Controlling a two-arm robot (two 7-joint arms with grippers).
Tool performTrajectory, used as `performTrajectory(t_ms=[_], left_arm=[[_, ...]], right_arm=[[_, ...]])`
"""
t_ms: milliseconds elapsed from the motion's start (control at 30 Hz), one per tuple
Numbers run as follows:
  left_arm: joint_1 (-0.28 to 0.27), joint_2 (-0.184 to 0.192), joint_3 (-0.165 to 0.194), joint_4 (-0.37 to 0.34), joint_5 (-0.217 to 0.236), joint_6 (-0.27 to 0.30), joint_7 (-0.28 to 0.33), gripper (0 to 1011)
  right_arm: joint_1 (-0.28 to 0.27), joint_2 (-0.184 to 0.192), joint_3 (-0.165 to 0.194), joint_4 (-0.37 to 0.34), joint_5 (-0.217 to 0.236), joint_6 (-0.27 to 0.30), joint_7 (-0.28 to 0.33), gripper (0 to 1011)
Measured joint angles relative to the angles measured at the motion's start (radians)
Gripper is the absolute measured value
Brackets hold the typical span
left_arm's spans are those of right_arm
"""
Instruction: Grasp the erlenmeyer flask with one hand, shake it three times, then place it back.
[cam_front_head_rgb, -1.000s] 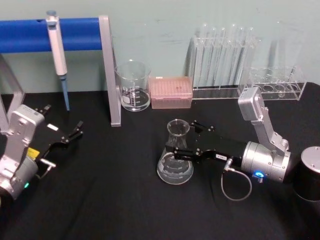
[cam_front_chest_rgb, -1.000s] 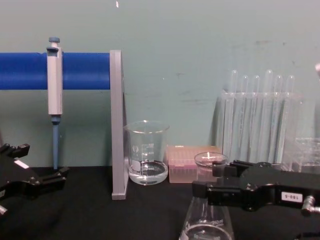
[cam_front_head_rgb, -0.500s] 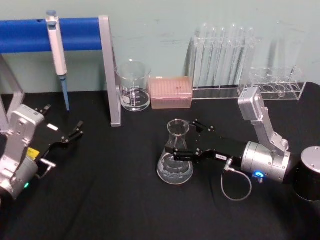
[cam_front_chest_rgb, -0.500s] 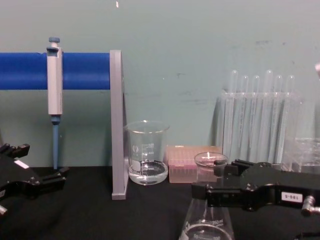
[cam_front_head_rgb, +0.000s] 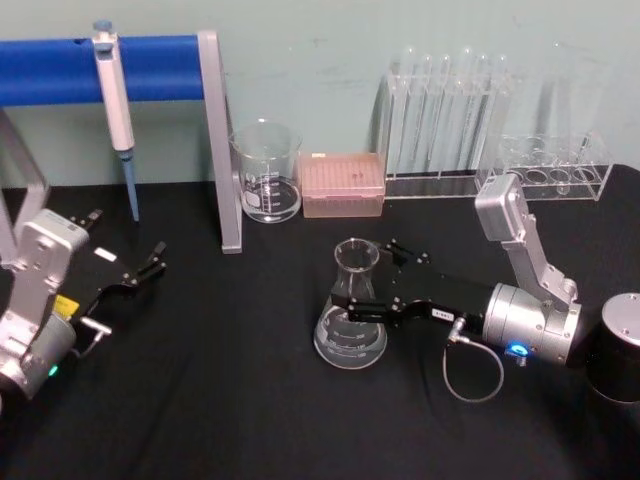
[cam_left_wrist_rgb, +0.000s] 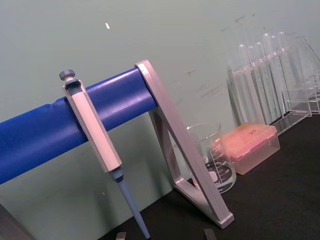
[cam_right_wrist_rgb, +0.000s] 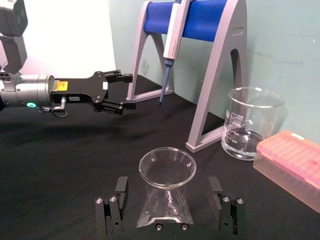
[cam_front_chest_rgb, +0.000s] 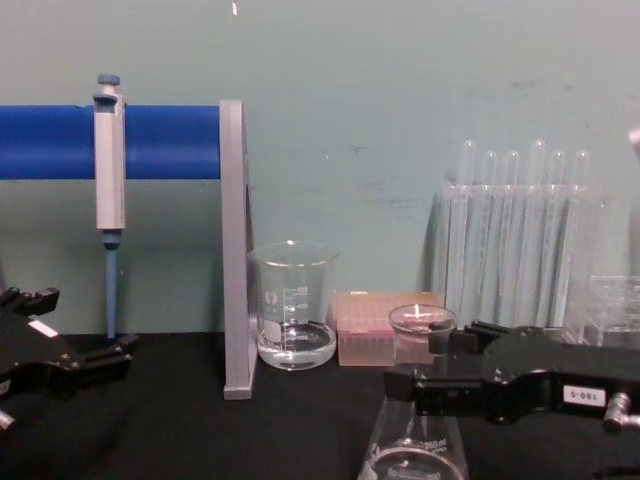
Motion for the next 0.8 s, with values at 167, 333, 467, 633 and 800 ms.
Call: performTrajectory(t_ms=[167,333,467,633,800], left_arm=[[0.000,0.000,0.000,0.000,0.000,0.000,0.000,1001],[0.000,0.000,0.000,0.000,0.000,0.000,0.000,1001],[0.000,0.000,0.000,0.000,0.000,0.000,0.000,1001],[0.000,0.000,0.000,0.000,0.000,0.000,0.000,1001],[0.000,0.000,0.000,0.000,0.000,0.000,0.000,1001]], right_arm=[[0.000,0.006,-0.004,-0.007,-0.006,0.019,-0.004,1000],[-0.003,0.020,-0.006,-0.025,-0.008,0.040,-0.006,1000],[-0.012,0.041,-0.005,-0.050,-0.006,0.068,-0.006,1000],[-0.033,0.078,0.003,-0.090,0.010,0.102,-0.006,1000],[-0.073,0.131,0.026,-0.148,0.046,0.140,-0.011,1000]])
